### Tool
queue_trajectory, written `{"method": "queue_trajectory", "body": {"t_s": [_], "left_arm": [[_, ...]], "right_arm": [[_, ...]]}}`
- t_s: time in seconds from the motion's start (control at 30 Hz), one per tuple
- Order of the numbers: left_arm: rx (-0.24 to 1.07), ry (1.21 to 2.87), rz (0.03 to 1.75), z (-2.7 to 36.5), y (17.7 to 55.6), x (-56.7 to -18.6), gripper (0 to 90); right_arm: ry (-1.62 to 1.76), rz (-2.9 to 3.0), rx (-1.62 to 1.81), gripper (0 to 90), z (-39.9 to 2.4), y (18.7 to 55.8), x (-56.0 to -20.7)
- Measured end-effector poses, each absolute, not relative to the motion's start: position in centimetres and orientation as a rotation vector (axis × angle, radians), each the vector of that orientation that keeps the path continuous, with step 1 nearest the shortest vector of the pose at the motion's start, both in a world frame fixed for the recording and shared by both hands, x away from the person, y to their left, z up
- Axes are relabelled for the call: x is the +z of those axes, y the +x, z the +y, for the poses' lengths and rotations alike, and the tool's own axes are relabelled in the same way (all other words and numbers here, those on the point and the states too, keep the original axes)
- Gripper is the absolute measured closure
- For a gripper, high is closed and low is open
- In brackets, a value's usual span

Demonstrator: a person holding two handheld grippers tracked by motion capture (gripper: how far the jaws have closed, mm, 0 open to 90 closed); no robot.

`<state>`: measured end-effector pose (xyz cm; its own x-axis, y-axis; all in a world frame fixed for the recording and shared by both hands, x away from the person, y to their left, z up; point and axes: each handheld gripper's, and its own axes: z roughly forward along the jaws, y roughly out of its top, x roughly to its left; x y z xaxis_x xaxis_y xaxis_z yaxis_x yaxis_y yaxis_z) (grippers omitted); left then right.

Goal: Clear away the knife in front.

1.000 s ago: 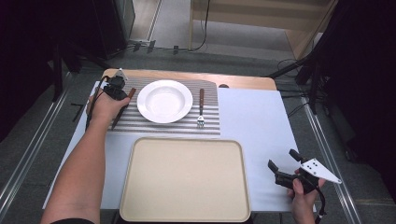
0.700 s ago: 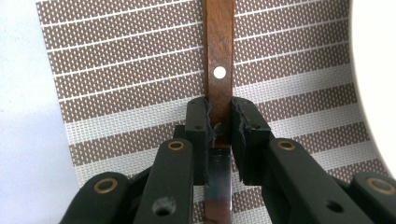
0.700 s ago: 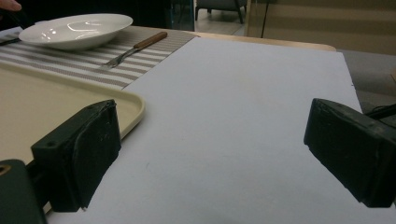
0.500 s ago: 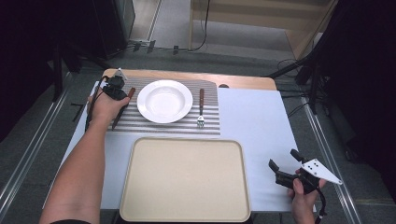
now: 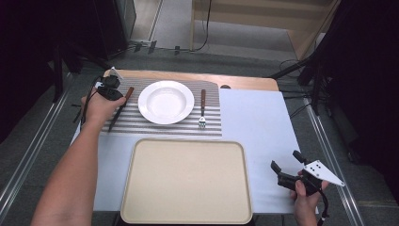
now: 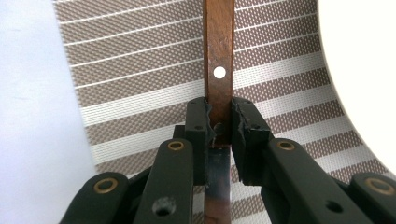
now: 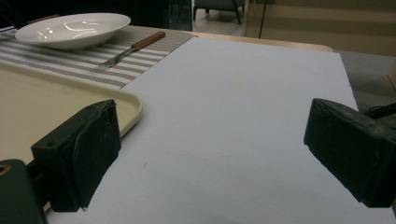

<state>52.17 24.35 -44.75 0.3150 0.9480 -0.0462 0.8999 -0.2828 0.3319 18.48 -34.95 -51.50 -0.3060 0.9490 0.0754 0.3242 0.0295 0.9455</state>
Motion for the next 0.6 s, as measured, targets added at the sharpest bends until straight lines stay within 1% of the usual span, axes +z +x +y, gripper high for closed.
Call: {"method": "queue_trajectory", "body": {"t_s": [0.2, 0.6], "left_arm": [[0.242, 2.302, 1.638, 25.1, 51.3, -43.7, 76.8], [0.220, 2.291, 1.595, 25.0, 49.3, -42.8, 76.8]], "right_arm": [[1.303, 1.689, 1.287, 3.2, -34.9, 18.5, -51.5], [1.299, 1.683, 1.284, 3.1, -35.0, 18.5, -51.5]]}}
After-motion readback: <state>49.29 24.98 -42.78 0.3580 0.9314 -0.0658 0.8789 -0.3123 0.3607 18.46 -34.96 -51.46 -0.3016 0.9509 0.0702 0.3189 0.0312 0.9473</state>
